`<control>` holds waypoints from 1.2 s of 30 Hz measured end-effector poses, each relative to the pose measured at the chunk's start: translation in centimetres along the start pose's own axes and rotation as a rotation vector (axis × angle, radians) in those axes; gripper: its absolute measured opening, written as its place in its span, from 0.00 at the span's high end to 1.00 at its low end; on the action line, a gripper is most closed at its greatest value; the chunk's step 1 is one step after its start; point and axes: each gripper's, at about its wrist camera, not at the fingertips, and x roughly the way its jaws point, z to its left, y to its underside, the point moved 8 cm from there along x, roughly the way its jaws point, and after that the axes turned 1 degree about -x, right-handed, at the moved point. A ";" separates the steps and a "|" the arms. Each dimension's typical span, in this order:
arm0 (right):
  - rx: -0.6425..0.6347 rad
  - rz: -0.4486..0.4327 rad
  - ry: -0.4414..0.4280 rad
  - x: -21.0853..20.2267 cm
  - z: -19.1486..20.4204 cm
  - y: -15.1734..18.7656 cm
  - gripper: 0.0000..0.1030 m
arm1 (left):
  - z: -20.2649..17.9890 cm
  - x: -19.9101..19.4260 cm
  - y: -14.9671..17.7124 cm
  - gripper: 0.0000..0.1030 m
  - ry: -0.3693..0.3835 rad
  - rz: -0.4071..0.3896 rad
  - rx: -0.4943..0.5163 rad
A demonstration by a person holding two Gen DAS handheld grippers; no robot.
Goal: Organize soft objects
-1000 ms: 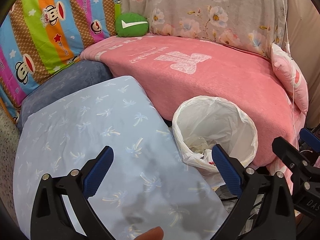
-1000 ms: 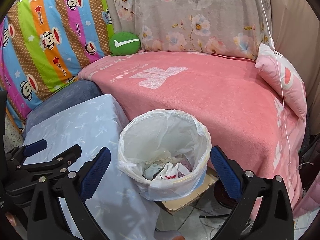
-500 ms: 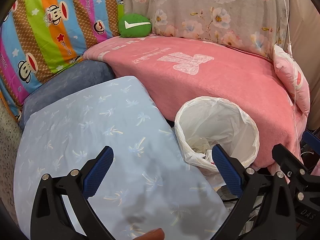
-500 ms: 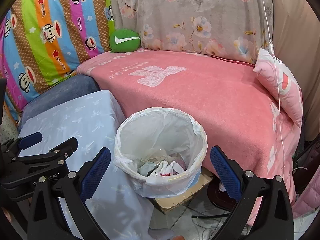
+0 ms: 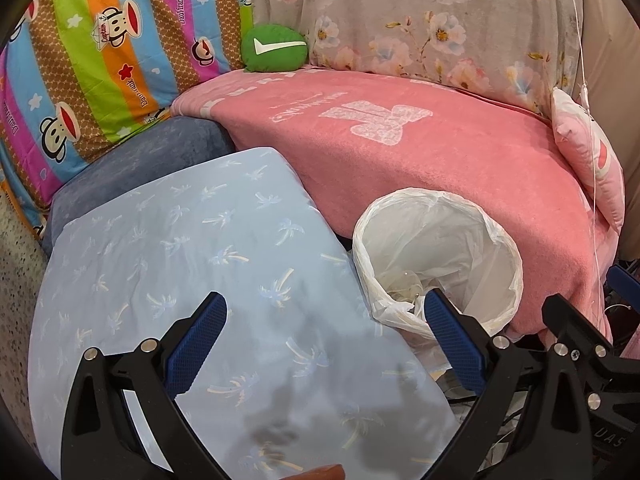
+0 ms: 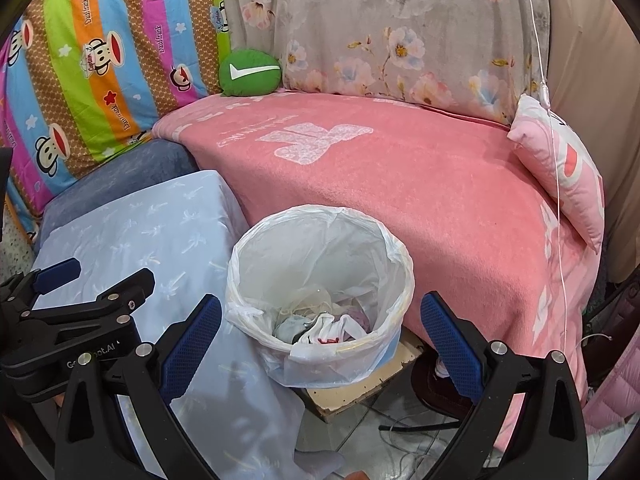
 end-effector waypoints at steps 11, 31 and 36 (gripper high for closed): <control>0.002 0.010 0.003 0.1 0.0 0.3 0.06 | -0.2 0.2 0.5 0.08 0.001 0.017 0.000; 0.005 0.019 0.012 0.2 -0.3 0.9 0.06 | -0.2 0.1 0.9 0.08 -0.008 0.017 -0.011; 0.005 0.018 0.012 0.2 -0.3 0.9 0.06 | -0.3 0.1 0.9 0.08 -0.011 0.013 -0.007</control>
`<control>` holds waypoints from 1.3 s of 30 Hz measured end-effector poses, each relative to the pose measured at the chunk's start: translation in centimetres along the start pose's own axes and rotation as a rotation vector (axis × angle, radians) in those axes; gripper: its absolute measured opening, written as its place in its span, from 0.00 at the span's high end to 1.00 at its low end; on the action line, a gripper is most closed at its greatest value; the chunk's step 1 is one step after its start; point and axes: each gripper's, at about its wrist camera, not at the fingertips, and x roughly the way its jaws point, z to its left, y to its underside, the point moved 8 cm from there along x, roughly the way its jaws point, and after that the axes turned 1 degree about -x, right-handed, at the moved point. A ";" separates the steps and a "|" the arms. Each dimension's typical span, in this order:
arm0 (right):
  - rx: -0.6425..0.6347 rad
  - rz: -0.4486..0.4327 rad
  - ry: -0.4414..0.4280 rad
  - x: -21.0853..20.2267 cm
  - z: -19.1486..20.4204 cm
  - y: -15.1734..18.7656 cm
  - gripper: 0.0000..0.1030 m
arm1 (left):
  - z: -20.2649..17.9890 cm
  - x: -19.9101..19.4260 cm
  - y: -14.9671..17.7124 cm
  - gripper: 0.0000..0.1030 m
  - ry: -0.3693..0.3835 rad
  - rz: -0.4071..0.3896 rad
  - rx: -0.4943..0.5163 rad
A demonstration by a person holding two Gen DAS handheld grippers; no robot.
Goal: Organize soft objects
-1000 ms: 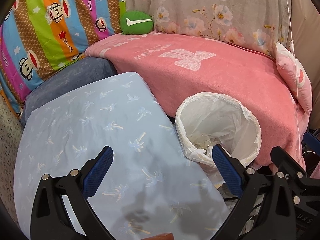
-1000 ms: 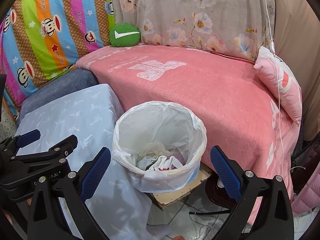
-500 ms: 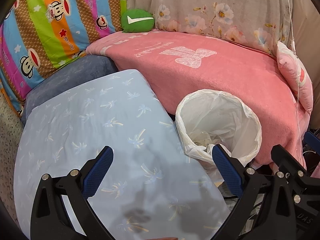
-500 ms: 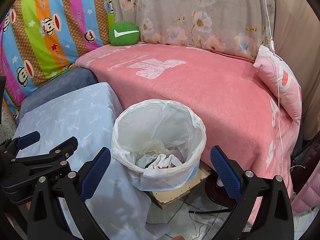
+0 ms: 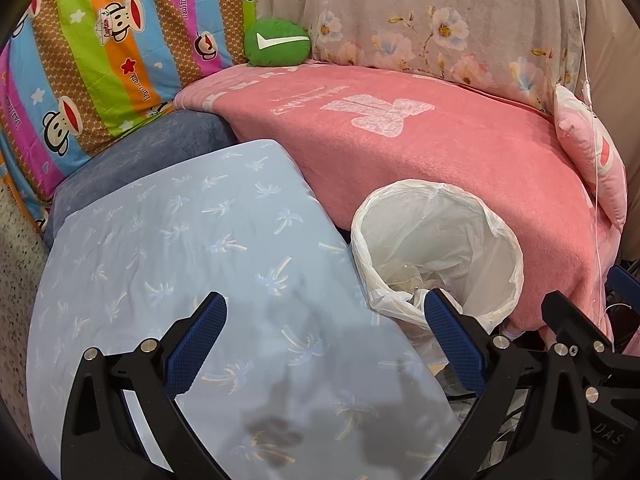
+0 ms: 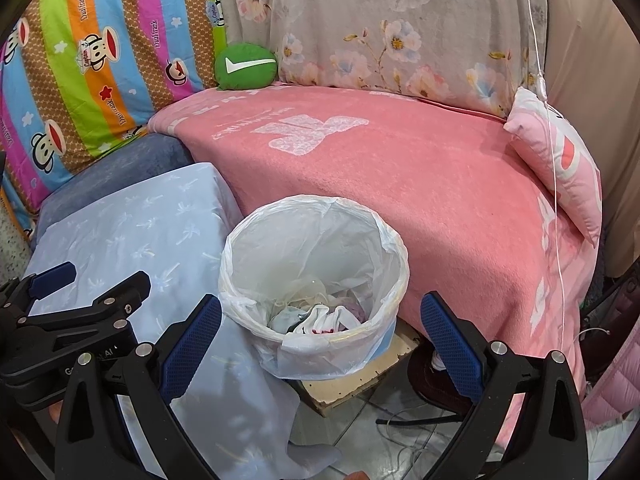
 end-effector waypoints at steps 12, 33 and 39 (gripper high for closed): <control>0.003 0.002 0.002 0.0 -0.2 0.2 0.06 | -0.2 0.0 0.1 0.08 -0.001 0.002 -0.003; 0.009 0.008 0.005 0.1 -0.7 0.7 0.06 | 0.2 0.3 0.7 0.08 -0.008 0.016 -0.009; 0.010 0.010 0.005 0.2 -0.7 0.7 0.06 | 0.3 0.5 0.8 0.08 -0.012 0.021 -0.009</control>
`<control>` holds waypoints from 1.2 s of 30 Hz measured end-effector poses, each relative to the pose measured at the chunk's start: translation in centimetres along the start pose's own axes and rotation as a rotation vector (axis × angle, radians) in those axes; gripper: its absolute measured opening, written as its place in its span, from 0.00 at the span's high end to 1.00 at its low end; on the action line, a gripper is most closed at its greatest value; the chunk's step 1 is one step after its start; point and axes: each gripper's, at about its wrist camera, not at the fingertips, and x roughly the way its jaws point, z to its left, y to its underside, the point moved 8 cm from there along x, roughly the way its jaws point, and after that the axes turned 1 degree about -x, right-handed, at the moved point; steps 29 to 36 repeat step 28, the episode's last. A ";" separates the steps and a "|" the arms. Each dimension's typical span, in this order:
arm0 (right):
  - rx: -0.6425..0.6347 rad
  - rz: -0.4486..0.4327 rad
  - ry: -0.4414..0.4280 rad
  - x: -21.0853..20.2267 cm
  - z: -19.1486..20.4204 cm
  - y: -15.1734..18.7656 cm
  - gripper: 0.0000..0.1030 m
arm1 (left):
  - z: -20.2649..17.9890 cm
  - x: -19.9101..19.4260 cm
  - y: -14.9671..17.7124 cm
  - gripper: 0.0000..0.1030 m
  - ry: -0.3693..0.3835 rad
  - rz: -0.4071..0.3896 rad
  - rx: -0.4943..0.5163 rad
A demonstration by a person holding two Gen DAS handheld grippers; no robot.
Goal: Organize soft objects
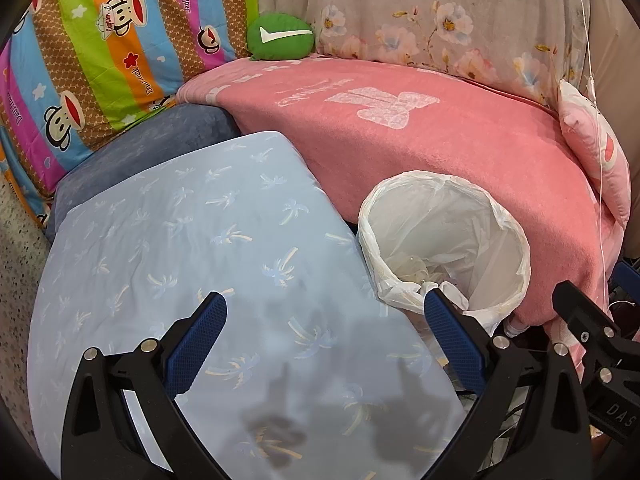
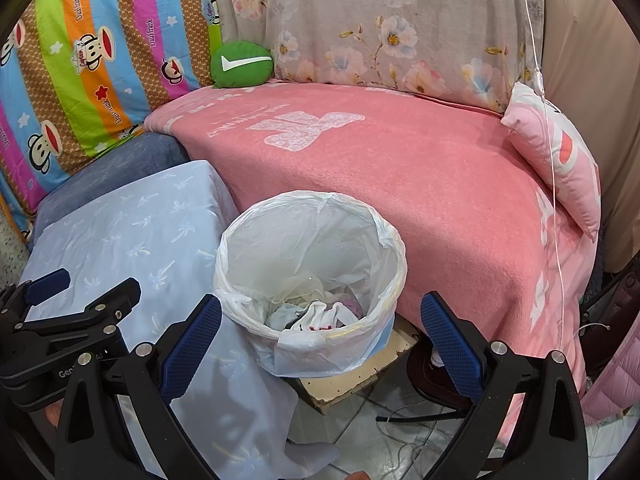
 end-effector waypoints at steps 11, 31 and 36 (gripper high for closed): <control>0.000 0.002 0.000 0.1 0.0 0.0 0.06 | -0.1 0.0 0.0 0.08 -0.001 0.000 -0.001; 0.007 0.006 0.005 0.5 -0.1 0.4 0.06 | -0.2 0.9 1.0 0.08 0.006 0.040 0.030; 0.007 0.006 0.005 0.5 -0.1 0.4 0.06 | -0.2 0.9 1.0 0.08 0.006 0.040 0.030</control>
